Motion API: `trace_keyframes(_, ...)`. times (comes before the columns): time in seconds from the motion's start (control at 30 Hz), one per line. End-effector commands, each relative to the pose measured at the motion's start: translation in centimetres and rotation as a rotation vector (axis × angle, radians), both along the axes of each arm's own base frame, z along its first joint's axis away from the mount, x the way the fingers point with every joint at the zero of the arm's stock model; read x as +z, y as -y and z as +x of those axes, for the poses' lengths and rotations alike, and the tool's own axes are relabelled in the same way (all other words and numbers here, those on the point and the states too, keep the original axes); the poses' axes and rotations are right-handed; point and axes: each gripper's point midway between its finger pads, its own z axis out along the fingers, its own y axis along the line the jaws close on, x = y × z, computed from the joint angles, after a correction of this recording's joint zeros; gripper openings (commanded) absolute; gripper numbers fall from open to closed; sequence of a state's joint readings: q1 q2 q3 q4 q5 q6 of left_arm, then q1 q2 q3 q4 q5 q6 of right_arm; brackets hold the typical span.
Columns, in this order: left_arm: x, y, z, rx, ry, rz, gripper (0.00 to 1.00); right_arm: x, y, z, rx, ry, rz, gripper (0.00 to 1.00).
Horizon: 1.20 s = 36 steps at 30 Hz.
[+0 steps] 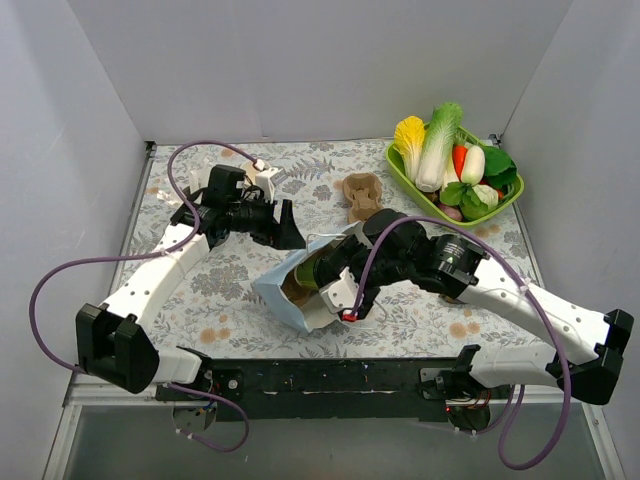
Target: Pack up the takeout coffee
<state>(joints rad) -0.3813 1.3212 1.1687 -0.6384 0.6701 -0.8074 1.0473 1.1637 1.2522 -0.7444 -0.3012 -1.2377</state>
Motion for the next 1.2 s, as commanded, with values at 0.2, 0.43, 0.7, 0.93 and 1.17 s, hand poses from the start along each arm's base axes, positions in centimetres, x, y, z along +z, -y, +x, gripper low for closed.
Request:
trace_keyframes(0.2, 1.5, 0.6, -0.9, -0.097, -0.001, -0.047, 0.7, 0.8, -1.3, 1.1, 0.074, 0.118, 0.017, 0.01)
trace_keyframes(0.43, 1.1, 0.1, -1.4, -0.115, -0.012, -0.026, 0.71, -1.7, -0.4, 1.4, 0.096, 0.096, -0.135, 0.01)
trace_keyframes(0.7, -0.1, 0.1, -1.6, -0.163, -0.046, -0.009, 0.7, -2.8, -0.8, 4.4, -0.001, 0.15, -0.241, 0.01)
trace_keyframes(0.93, -0.6, 0.2, -1.7, -0.19, -0.055, -0.004, 0.7, -3.7, -0.7, 6.3, -0.079, 0.192, -0.308, 0.01)
trace_keyframes(1.17, -1.4, 0.3, -1.4, -0.19, -0.103, -0.004, 0.71, -4.2, -1.3, 6.2, -0.066, 0.186, -0.312, 0.01)
